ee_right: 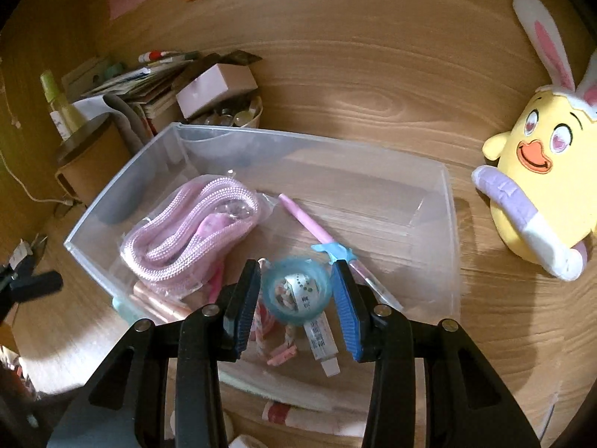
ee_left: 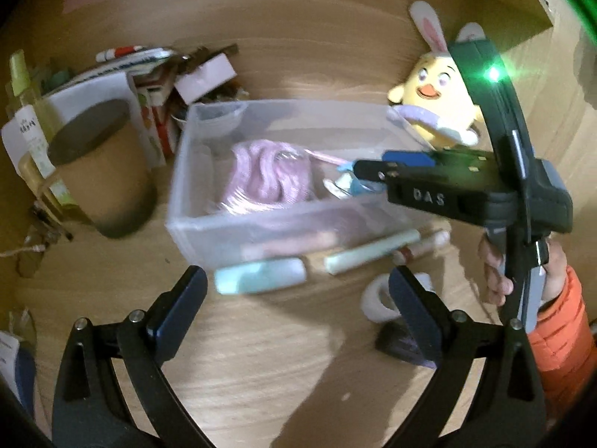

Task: Organize objects
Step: 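Lower the bagged rope and teal tape roll into the clear box and release both, then grasp the dark purple bottle with the left gripper while the right gripper grasps the white pill bottle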

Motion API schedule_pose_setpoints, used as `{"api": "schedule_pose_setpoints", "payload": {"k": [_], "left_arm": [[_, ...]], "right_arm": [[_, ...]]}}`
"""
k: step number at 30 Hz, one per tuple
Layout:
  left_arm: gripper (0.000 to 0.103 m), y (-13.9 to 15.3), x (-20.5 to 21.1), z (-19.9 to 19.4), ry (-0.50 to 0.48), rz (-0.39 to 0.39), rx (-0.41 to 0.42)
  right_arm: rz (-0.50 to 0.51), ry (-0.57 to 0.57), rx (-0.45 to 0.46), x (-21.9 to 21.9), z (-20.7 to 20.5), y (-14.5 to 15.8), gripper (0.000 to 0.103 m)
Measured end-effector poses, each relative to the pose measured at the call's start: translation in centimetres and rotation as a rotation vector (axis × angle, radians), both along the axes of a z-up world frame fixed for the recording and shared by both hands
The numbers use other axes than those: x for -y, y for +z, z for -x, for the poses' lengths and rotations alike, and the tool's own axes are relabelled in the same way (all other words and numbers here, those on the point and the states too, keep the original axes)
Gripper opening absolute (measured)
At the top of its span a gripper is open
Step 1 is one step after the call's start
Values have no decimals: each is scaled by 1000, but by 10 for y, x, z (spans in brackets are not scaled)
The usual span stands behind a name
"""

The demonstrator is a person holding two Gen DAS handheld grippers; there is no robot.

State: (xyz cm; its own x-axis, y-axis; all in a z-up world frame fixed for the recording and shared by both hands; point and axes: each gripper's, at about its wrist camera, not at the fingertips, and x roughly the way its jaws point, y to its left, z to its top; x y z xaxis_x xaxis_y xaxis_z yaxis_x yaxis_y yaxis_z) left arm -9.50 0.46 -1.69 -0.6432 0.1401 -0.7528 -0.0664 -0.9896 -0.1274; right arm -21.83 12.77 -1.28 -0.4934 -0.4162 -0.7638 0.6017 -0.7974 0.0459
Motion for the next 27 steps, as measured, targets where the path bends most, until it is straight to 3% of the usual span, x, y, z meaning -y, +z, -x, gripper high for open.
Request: {"api": "schedule_pose_setpoints", "payload": {"k": [5,13,16,18,27], "left_arm": [[99,-10,-23,-6,-30,-36,42],[98,-42,-60,-7,-34,-50,151],[89,-51,-68,-8,-41,-63,190],[81,-50,-72,-13,-40,-30,167],[60,-50,-60,-31,-36,-25,138]], "right_arm": [[15,0,-48,-19,-18,14,47],[43,-28,-98,-70,-54,24,51],[45,-37,-99,-85,-65,20,53],[48,-35,-87,-89,-70,16,53],[89,33,31,-84,-88,-11,53]]}}
